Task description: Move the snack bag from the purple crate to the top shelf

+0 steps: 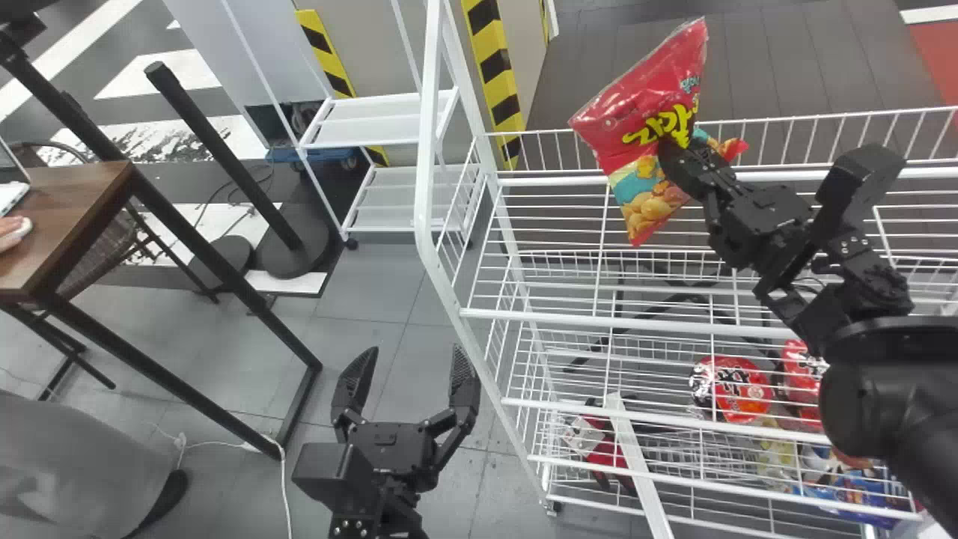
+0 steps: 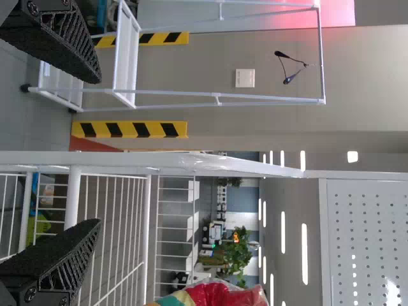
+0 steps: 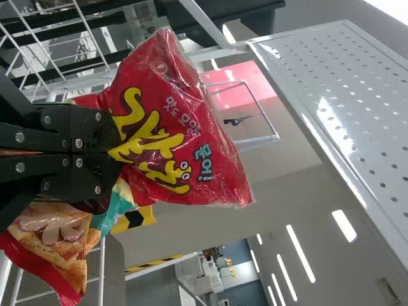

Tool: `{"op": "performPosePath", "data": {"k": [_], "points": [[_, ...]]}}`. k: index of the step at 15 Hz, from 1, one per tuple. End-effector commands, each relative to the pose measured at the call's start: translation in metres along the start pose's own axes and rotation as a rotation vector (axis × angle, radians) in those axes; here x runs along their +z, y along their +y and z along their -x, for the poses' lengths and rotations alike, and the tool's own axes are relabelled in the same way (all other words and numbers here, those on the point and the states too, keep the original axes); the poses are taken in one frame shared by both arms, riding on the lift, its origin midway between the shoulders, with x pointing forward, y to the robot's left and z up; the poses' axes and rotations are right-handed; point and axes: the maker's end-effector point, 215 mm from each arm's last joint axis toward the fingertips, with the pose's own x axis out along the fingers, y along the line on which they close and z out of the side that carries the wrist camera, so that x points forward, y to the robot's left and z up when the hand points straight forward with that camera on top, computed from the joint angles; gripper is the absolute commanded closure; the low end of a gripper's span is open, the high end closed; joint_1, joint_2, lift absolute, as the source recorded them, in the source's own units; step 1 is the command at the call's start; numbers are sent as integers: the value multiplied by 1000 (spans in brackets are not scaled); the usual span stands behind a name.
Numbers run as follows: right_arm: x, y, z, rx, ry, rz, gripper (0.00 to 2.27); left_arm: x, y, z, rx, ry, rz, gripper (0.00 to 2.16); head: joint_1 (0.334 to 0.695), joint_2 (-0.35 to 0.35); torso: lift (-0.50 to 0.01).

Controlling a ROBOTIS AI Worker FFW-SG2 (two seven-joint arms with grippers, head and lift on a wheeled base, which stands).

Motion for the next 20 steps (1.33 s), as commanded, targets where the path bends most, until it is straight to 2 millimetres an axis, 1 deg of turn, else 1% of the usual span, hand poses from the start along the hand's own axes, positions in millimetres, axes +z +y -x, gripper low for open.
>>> {"op": "performPosePath", "data": {"k": [1, 2, 4, 5, 8, 9, 10, 12, 13, 14, 15, 16, 17, 19, 20], "points": [[-17, -1, -3, -11, 56, -22, 799, 1, 0, 0, 0, -4, 0, -2, 695, 319, 0], [-29, -1, -2, -11, 95, -39, 6, 1, 0, 0, 0, -4, 0, -2, 695, 319, 0], [-31, -8, 0, -26, 104, -51, -1, 2, 0, 1, 1, -7, 2, -2, 695, 321, 0], [-32, -10, 0, -29, 109, -57, 29, 3, 0, 1, 1, -8, 2, -2, 695, 322, 0], [-32, -9, 2, -32, 108, -68, 46, 9, 2, 3, 9, -31, 2, -2, 695, 316, 0], [-31, -9, 4, -34, 100, -72, 46, 14, 3, 4, 15, -49, 1, -2, 695, 316, 0], [-35, -3, 8, -30, 106, -89, 46, 24, 1, 8, 9, -85, 4, -2, 695, 318, 0], [-27, -1, 15, -41, 99, -132, 49, 48, -5, 22, -11, -169, -8, -2, 695, 320, 0], [-30, -1, 22, -46, 114, -168, 46, 56, -4, 27, -18, -200, -6, -2, 695, 321, 0], [-37, 8, 28, -38, 146, -215, 46, 56, 0, 28, -10, -200, -2, -2, 695, 319, 0], [-33, 18, 32, -25, 142, -223, 46, 55, 2, 30, -8, -199, -2, -2, 695, 317, 0], [-28, 30, 39, -16, 144, -237, 49, 56, 4, 32, -3, -199, 0, -2, 695, 318, 0], [-27, 33, 54, -26, 143, -241, 49, 56, 4, 34, -4, -198, 1, -2, 695, 333, 0], [-14, 16, 90, -82, 114, -209, 49, 58, 3, 38, -3, -195, 5, -2, 695, 349, 0], [-13, 12, 109, -103, 109, -202, 36, 59, 0, 40, -8, -191, 8, -2, 695, 349, 0]]}}
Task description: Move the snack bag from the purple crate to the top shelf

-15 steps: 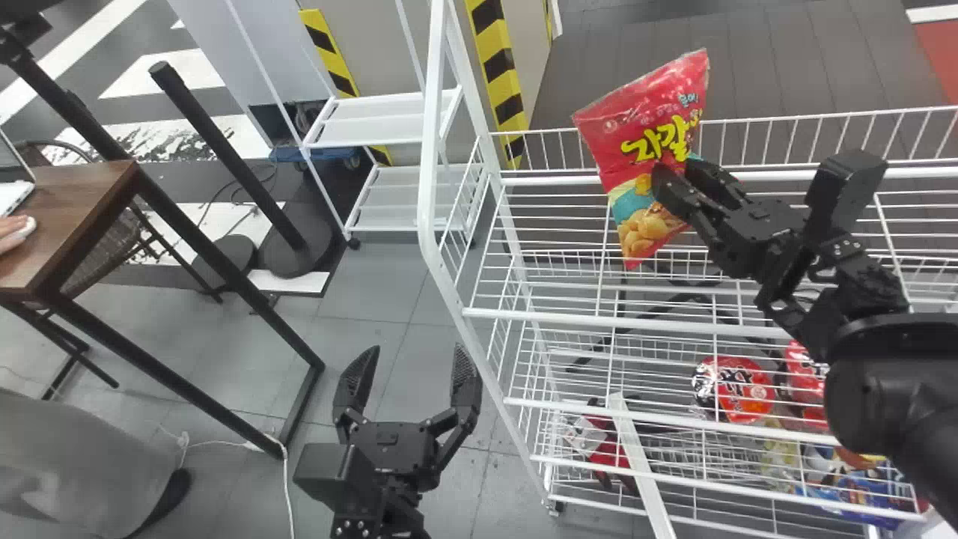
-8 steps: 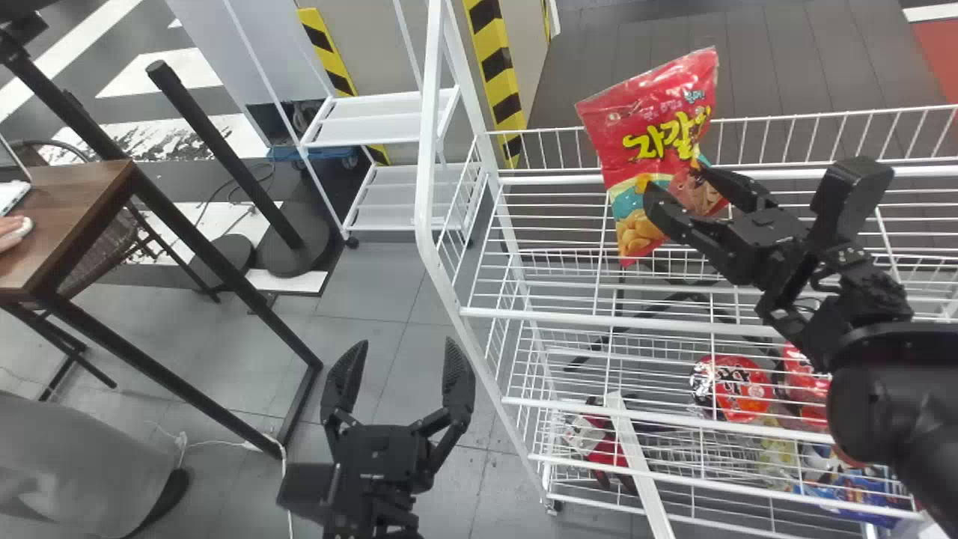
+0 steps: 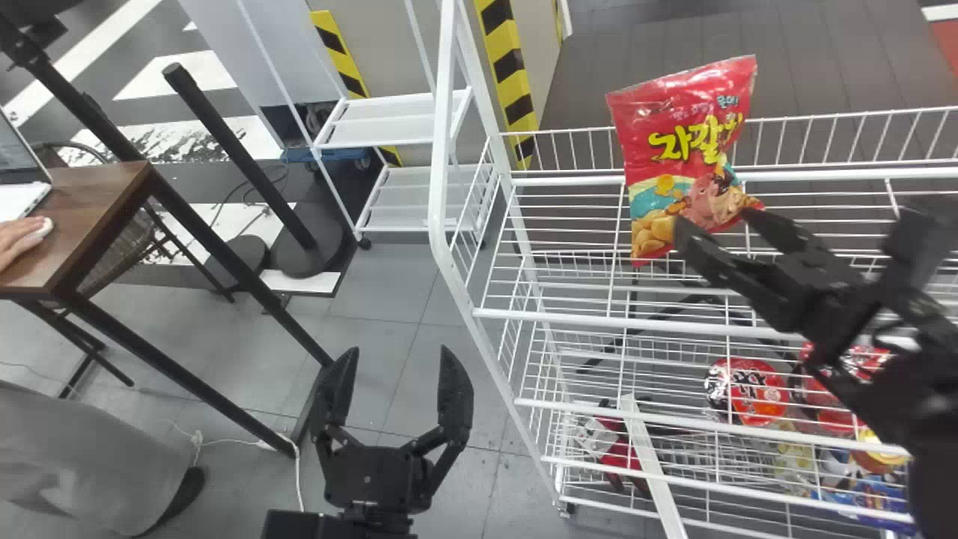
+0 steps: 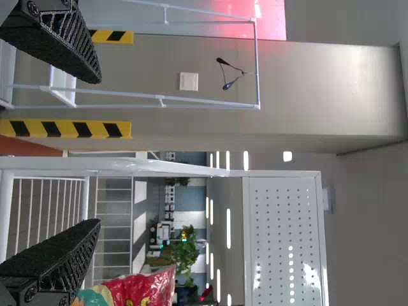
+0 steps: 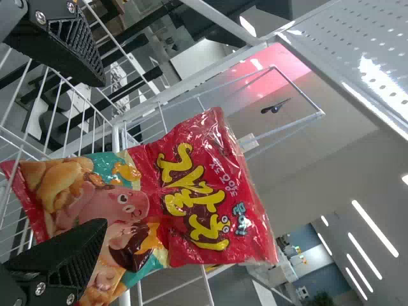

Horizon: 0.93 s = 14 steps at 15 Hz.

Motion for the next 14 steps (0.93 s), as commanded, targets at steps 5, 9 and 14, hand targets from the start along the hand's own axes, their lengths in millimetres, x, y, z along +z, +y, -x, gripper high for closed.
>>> {"op": "performPosePath", "data": {"k": [5, 9, 14], "points": [[18, -43, 154, -153, -101, 157, 26, -21, -49, 9, -77, 110, 21, 2, 695, 248, 0], [17, -72, 235, -261, -124, 275, 33, -37, -102, 7, -171, 175, 32, 6, 695, 86, 0], [32, -125, 319, -445, -172, 394, 36, -41, -155, -1, -194, 224, 80, -1, 695, -154, 0]]}}
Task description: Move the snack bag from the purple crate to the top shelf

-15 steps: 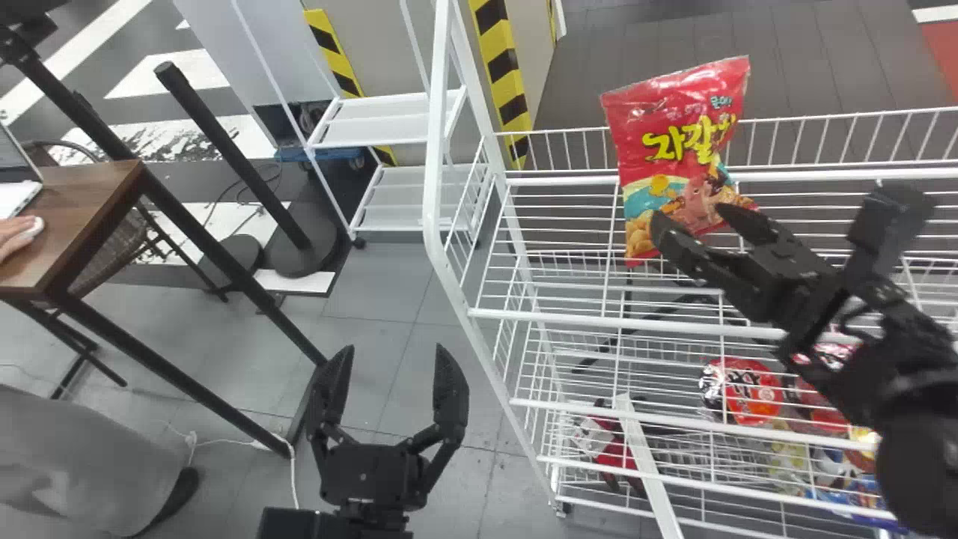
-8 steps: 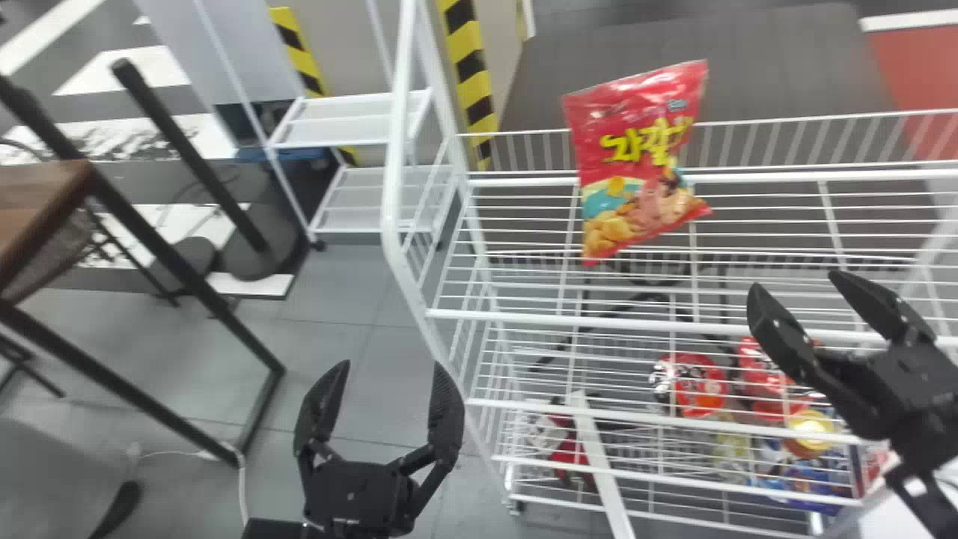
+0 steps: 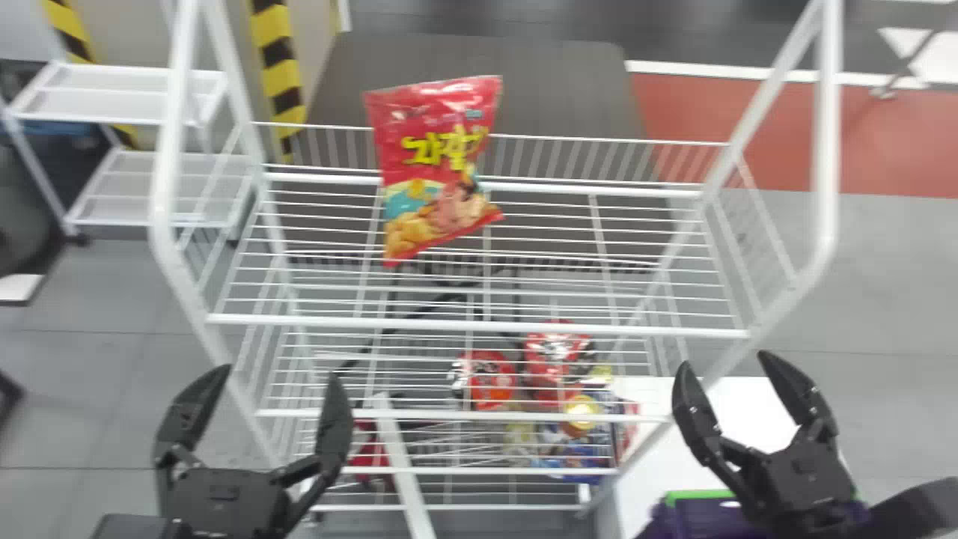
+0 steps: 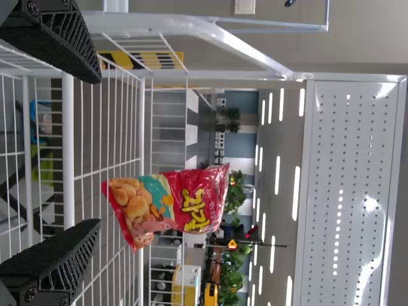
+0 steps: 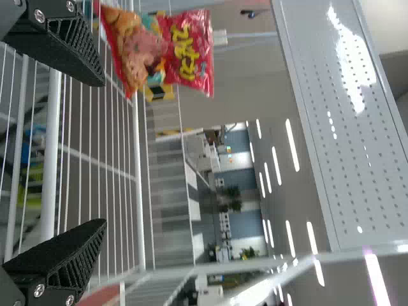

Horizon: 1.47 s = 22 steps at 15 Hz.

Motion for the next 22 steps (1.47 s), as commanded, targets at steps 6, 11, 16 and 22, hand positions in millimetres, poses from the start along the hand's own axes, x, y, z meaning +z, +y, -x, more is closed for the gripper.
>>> {"op": "performPosePath", "data": {"k": [6, 11, 16, 22], "points": [[-16, -54, 54, -57, 22, 13, 36, -12, -94, -34, 38, 127, -41, -2, 695, -350, 0], [-15, -54, 62, -29, 22, -6, 46, 5, -139, -70, -27, 135, -70, 124, 695, -350, 0], [-23, -50, 65, -9, 44, -18, 60, 6, -162, -112, 24, 191, -42, 137, 695, -350, 0], [-31, -47, 66, 13, 58, -27, 73, 12, -160, -147, 130, 148, -129, 151, 695, -350, 0]]}}
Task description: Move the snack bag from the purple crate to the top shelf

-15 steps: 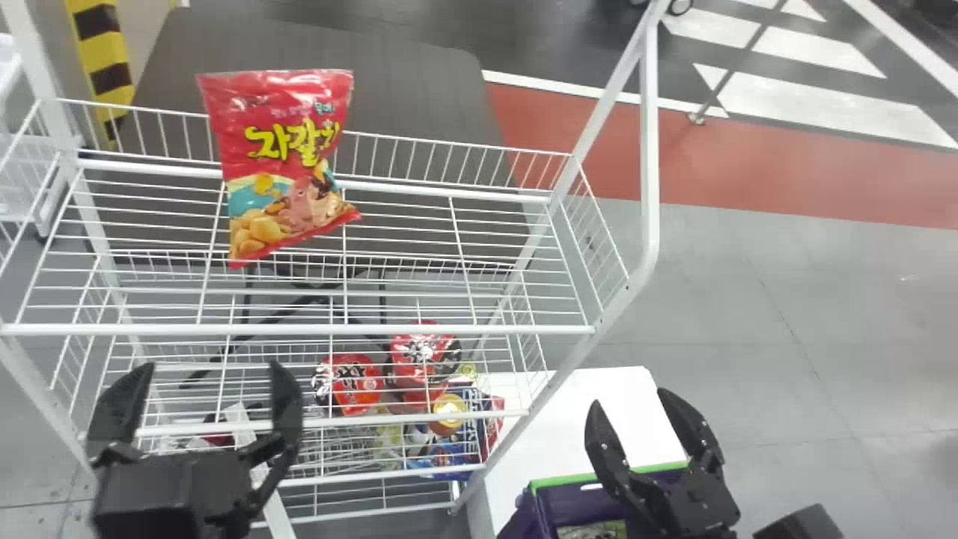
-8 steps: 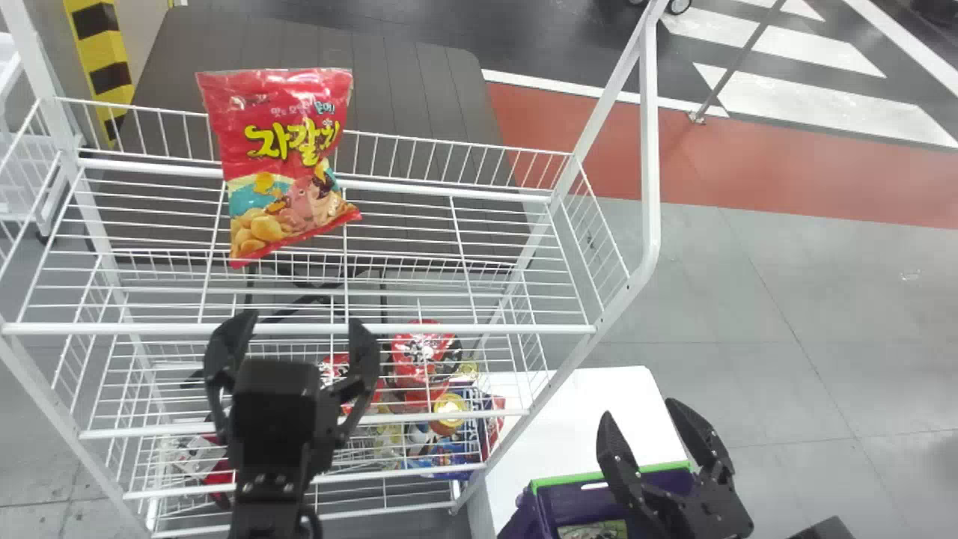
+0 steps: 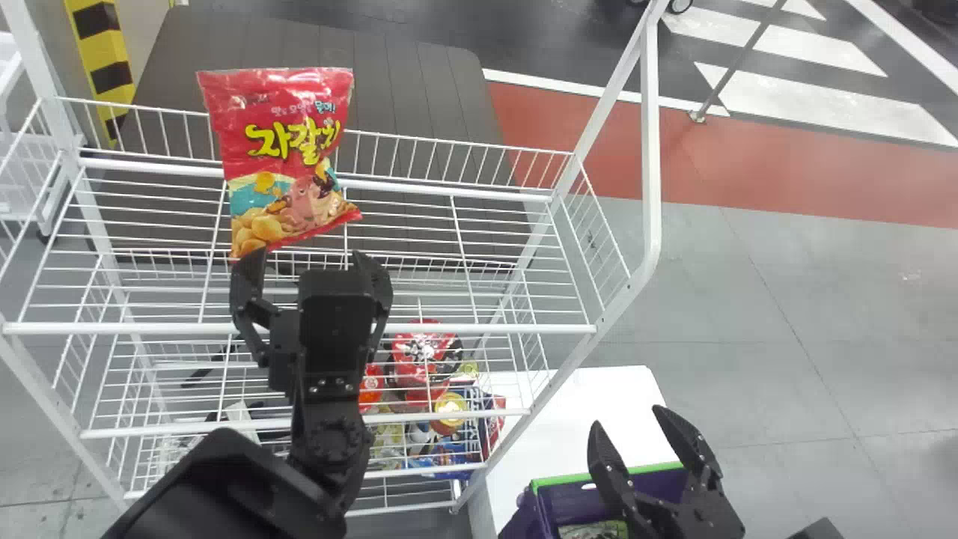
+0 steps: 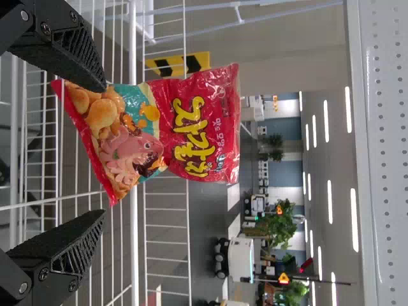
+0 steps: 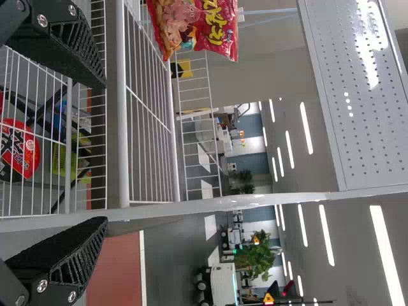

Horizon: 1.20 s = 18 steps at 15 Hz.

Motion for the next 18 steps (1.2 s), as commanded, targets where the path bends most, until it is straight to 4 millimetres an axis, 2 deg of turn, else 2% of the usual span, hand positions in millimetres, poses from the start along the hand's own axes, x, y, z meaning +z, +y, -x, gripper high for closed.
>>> {"op": "performPosePath", "data": {"k": [1, 3, 4, 6, 10, 15, 18], "points": [[-3, -1, -1, -1, 4, -3, 73, -3, -18, -4, -11, -6, -40, 154, 695, -350, 0], [-6, -1, -1, 3, 7, -8, 73, -19, -21, -11, -8, 3, -94, 154, 695, -350, 0], [-7, -1, 0, 1, 7, -8, 73, -21, -23, -16, -11, 2, -107, 154, 695, -350, 0], [-8, -2, 2, 5, 9, -7, 73, -28, -15, -35, 9, 2, -147, 154, 695, -350, 0], [-7, -9, 8, 1, 8, -7, 76, -19, -3, -55, 26, -17, -134, 157, 695, -350, 0], [-7, -6, 7, 13, 7, -8, 76, -17, 20, -75, 40, -20, -102, 157, 695, -350, 0], [-7, -6, 7, 13, 7, -8, 80, -9, 19, -82, 29, -28, -69, 167, 695, -350, 0]]}}
